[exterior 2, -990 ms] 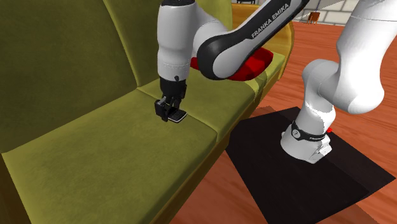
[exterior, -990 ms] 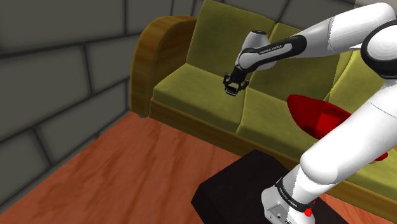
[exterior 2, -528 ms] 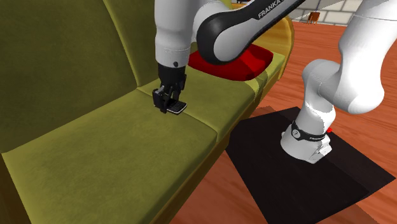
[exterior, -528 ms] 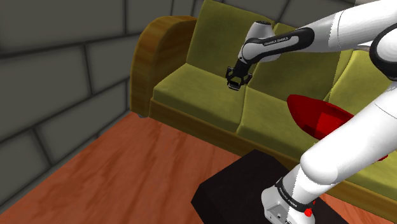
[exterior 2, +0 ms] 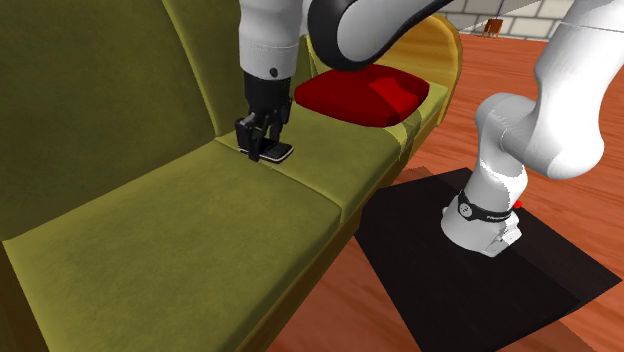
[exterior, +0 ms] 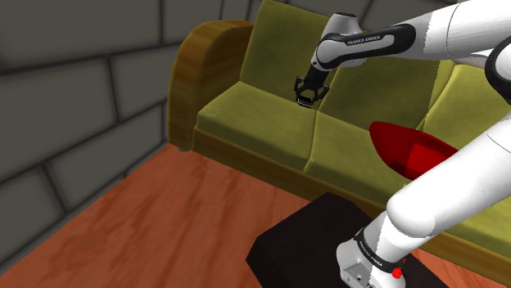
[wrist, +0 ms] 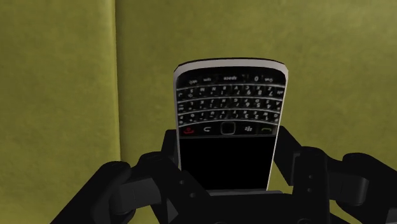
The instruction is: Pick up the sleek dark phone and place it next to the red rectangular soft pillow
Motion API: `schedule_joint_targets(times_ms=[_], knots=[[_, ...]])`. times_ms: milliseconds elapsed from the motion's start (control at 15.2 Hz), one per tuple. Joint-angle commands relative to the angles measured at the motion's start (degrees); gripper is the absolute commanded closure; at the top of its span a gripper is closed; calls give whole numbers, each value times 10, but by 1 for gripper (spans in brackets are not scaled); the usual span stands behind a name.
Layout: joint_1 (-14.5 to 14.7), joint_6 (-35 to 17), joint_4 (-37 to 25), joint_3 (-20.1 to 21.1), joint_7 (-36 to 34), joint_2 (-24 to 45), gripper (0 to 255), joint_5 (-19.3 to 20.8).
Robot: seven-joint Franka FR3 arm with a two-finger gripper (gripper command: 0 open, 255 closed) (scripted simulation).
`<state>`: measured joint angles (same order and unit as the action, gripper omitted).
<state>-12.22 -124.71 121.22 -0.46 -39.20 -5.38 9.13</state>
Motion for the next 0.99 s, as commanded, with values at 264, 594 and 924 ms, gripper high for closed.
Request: schedule_joint_targets(times_ms=[264, 594, 924], knots=[[1, 44, -34, 0, 7, -11, 255, -4], [1, 82, -66, 1, 13, -17, 255, -7], [2, 113, -94, 1, 17, -20, 255, -9]])
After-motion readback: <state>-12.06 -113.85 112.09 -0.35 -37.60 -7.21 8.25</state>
